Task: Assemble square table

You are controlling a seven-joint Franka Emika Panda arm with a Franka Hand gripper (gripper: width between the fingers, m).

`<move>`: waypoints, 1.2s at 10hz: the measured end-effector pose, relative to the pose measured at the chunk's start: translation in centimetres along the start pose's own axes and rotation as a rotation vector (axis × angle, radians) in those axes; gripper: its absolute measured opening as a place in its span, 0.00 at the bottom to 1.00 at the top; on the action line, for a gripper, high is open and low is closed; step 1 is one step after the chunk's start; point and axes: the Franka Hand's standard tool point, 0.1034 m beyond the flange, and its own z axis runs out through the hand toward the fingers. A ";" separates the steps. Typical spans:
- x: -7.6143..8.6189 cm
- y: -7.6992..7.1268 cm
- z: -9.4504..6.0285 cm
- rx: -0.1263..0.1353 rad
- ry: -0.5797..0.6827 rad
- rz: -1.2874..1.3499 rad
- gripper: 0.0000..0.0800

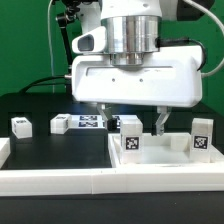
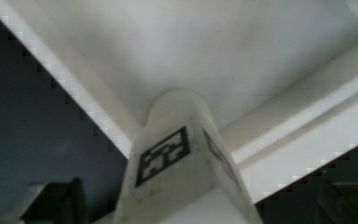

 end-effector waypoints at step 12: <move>0.1 0.4 0.1 -0.021 0.000 -0.423 0.36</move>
Offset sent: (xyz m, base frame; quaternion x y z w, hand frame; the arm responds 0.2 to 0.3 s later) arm 0.0005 0.0005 -0.0016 0.0086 -0.0007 -0.2141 0.9768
